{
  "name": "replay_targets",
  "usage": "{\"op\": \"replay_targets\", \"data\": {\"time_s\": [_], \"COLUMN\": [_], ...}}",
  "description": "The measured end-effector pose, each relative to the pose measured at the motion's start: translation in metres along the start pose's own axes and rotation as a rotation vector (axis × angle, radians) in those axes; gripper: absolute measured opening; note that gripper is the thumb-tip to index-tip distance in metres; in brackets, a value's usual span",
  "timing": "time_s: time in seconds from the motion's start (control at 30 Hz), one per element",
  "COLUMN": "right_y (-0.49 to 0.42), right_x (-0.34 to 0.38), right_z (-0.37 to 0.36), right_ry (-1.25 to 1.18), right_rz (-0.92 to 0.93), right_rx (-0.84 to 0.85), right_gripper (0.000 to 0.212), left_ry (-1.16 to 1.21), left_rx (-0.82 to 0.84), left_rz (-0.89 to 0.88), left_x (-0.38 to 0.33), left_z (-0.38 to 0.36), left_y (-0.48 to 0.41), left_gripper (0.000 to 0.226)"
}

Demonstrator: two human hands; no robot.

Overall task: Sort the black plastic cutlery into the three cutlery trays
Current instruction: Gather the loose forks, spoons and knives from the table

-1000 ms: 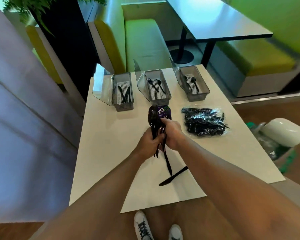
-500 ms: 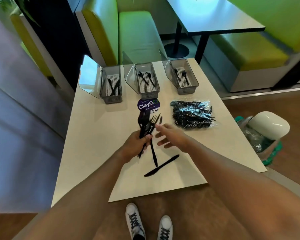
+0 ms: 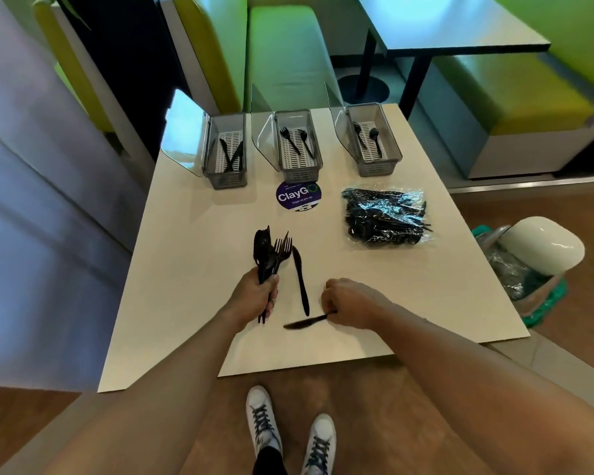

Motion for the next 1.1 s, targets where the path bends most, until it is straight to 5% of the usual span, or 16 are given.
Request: {"op": "replay_targets", "data": {"time_s": [0.3,0.43,0.6,0.8,0.9,1.1], "right_y": [-0.006,-0.02,-0.052,-0.08,-0.091,-0.107], "right_x": [0.008,0.015,0.013,0.007,0.008,0.022], "right_z": [0.003,0.025,0.041,0.026,0.021,0.031], "right_ry": [-0.012,-0.206,-0.468,-0.432,-0.436,-0.201], "right_rz": [0.0,-0.1,-0.31,-0.565,-0.635,-0.56], "right_rx": [0.112,0.0,-0.167,-0.201,-0.207,-0.168], "right_gripper": [0.02,0.008,0.019,0.034,0.025,0.021], "left_ry": [0.061,0.105,0.16,0.216,0.245,0.258], "left_rx": [-0.098,-0.114,-0.113,-0.055,-0.02,0.026], "left_rz": [-0.033,-0.024,-0.02,-0.033,-0.03,-0.017], "left_x": [-0.011,-0.013,-0.017,-0.019,-0.018,-0.018], "left_z": [0.02,0.032,0.044,0.057,0.063,0.073], "left_y": [-0.001,-0.005,-0.009,-0.016,-0.021,-0.034], "left_gripper": [0.019,0.013,0.01,0.006,0.009,0.013]}}
Point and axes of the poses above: each hand's wrist, its own y-axis away from the middle knuckle, its own z-axis out of the back of the hand, x = y × z, the point moved 6 cm from there along -y, towards the middle knuckle
